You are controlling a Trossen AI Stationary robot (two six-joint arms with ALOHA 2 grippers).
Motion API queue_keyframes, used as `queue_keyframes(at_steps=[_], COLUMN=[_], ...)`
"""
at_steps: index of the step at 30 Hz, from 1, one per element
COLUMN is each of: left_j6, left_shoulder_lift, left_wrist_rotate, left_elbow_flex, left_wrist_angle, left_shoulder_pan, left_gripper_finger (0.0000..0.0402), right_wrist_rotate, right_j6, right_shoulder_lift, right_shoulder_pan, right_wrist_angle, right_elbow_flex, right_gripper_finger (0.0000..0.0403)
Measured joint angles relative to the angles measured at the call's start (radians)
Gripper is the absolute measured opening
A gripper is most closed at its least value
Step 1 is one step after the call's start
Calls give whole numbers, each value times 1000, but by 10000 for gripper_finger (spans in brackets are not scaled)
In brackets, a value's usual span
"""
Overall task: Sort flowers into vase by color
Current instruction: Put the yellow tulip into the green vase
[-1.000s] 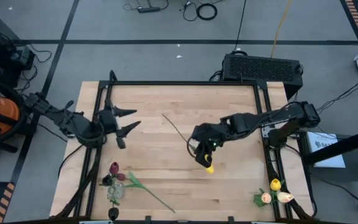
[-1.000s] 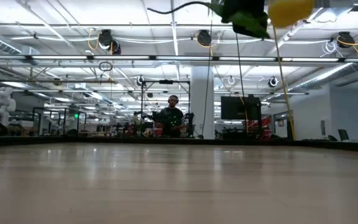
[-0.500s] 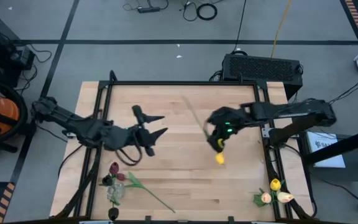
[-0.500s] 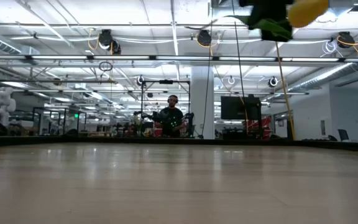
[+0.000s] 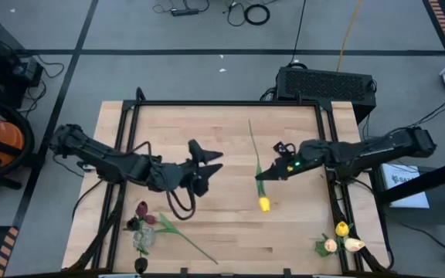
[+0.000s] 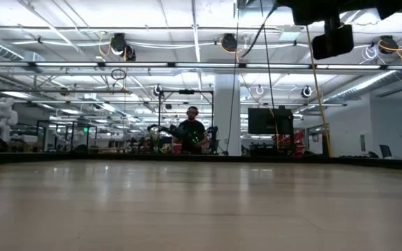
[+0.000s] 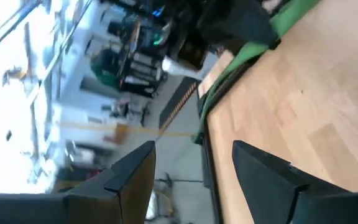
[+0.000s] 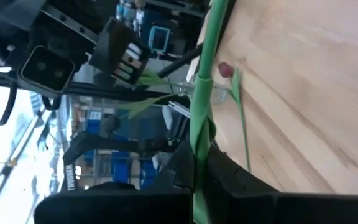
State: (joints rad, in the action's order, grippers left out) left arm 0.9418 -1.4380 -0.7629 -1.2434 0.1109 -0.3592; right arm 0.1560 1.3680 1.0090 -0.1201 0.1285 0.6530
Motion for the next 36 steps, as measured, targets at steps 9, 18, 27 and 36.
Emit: queue_keyframes(at_steps=[9,18,27,36], left_j6=[204,360,381,366], left_shoulder_lift=[-99,-132,-132,-132], left_wrist_rotate=[74,113,136,112], left_elbow_flex=[1,1,1,1], left_wrist_angle=[-135,-189,-175,-171], left_shoulder_pan=[0,-1,-10,-20], left_gripper_finger=[221,221,182,14], right_wrist_rotate=[135,230,240,234], right_j6=[-106,-165,-176,-176], right_shoulder_lift=[227,350,392,393], right_shoulder_pan=[-8,9,7,7], right_wrist_angle=[47,-28,-31,-28], right_elbow_flex=[199,361,406,418], right_gripper_finger=[2,2,6,12])
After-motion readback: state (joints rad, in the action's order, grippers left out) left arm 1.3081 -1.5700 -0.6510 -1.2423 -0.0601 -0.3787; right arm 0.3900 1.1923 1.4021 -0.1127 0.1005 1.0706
